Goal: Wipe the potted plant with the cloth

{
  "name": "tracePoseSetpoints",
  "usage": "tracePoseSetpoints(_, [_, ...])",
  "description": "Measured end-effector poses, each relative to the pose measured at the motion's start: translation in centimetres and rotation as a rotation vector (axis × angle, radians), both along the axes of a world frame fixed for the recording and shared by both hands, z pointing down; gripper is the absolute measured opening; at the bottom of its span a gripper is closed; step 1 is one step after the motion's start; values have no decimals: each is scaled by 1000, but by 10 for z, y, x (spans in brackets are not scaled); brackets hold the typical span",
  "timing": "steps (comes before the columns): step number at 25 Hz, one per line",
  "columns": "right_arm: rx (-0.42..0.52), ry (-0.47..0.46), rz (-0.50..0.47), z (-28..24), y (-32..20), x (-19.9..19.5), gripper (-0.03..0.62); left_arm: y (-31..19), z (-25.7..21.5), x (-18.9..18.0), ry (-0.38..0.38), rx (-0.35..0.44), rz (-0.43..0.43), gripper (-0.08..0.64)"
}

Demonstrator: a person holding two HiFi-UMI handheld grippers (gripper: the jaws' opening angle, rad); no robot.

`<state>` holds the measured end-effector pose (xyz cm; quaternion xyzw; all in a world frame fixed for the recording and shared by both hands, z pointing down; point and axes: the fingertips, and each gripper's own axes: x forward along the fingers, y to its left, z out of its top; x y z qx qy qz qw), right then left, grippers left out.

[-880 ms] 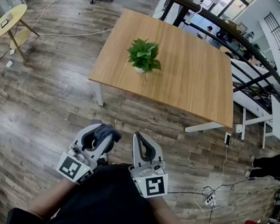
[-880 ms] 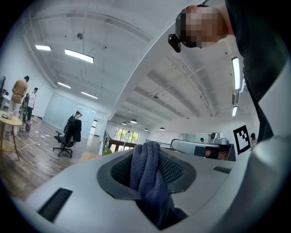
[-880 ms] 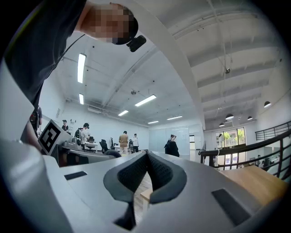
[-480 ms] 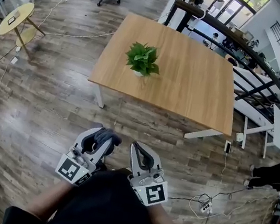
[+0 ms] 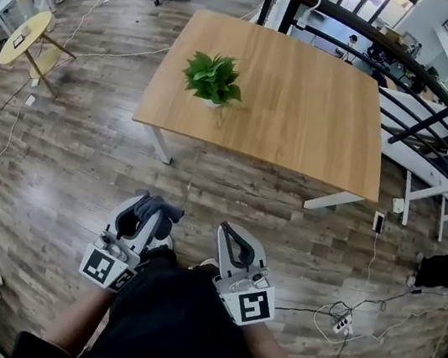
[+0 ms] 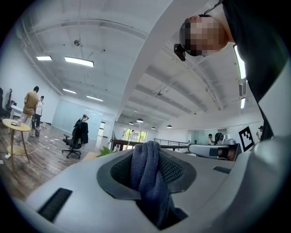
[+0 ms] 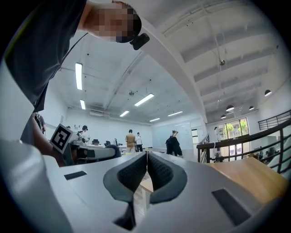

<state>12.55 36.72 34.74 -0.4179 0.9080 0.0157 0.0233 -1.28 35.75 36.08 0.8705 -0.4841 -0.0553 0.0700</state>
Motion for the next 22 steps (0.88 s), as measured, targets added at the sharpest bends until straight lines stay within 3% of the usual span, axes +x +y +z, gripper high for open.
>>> tracePoseSetpoints(5, [-118, -36, -37, 26, 4, 35, 17, -6, 6, 16, -39, 5, -42, 138])
tracePoseSetpoints(10, [-100, -12, -29, 47, 3, 56, 17, -18, 14, 34, -47, -32, -50, 138])
tracePoseSetpoints(16, [-190, 15, -27, 81, -25, 60, 18, -68, 31, 44, -21, -57, -25, 138])
tracePoseSetpoints(22, [-187, 38, -22, 80, -89, 62, 18, -136, 47, 40, -22, -78, 8, 138])
